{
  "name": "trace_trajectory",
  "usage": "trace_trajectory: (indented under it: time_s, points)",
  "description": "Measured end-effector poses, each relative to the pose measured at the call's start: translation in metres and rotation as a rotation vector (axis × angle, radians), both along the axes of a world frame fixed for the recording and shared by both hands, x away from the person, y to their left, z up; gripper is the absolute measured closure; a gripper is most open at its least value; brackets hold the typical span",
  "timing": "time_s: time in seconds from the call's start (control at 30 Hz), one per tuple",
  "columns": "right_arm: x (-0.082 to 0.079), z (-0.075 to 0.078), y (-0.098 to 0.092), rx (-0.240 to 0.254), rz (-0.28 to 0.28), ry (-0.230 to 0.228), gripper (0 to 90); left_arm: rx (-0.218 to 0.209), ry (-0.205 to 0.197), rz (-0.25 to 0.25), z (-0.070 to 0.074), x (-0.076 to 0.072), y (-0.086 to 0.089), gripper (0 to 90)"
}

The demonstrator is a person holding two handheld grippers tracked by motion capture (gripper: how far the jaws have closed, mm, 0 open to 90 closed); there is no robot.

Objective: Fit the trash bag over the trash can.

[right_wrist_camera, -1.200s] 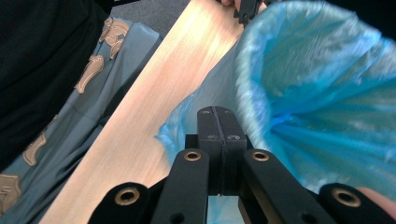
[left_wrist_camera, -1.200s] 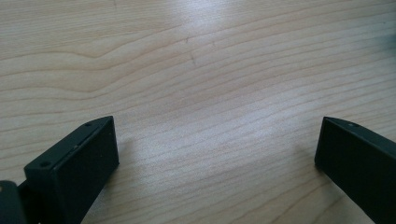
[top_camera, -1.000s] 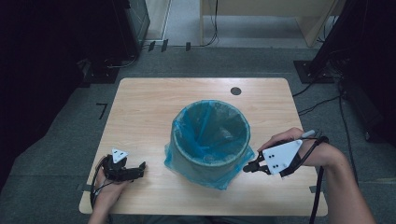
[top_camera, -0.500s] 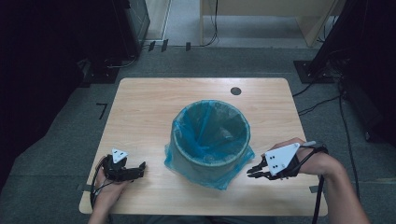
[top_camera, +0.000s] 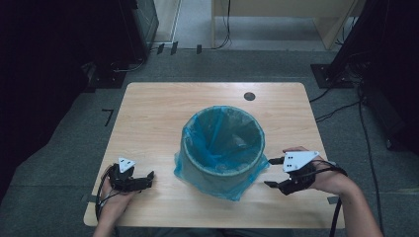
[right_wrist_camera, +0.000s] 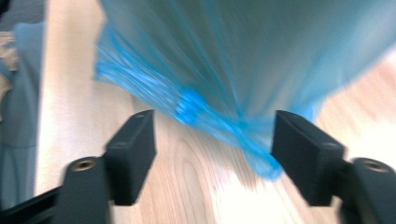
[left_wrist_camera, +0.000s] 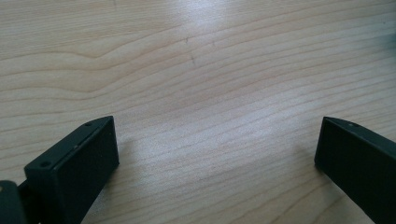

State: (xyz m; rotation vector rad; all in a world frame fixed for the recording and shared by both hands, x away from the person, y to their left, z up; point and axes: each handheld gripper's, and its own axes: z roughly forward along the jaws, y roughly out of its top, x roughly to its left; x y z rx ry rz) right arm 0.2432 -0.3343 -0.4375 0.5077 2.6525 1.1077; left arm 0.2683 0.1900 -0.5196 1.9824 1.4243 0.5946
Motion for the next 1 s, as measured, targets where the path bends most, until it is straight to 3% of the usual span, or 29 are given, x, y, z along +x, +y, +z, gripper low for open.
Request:
trace_trajectory:
  time_s: [0.13, 0.47, 0.77, 0.93, 1.0]
  points:
    - [0.0, -0.011, -0.003, 0.008, -0.08, 0.015, 15.2, 0.001, 0.0, 0.0, 0.0, 0.0, 0.0, 0.0]
    - [0.005, -0.03, -0.018, 0.031, -0.331, 0.024, 3.3, 0.0, 0.0, 0.001, 0.0, 0.0, 0.0, 0.0]
    - [0.006, -0.052, -0.032, 0.054, -0.55, 0.046, 2.8, -0.001, 0.0, 0.0, 0.0, 0.0, 0.0, 0.0]
    - [0.002, -0.061, -0.04, 0.054, -0.631, 0.053, 2.3, 0.0, 0.001, 0.0, 0.0, 0.0, 0.0, 0.0]
    - [-0.001, -0.067, -0.049, 0.051, -0.692, 0.084, 1.3, 0.0, 0.0, 0.001, 0.0, 0.0, 0.0, 0.0]
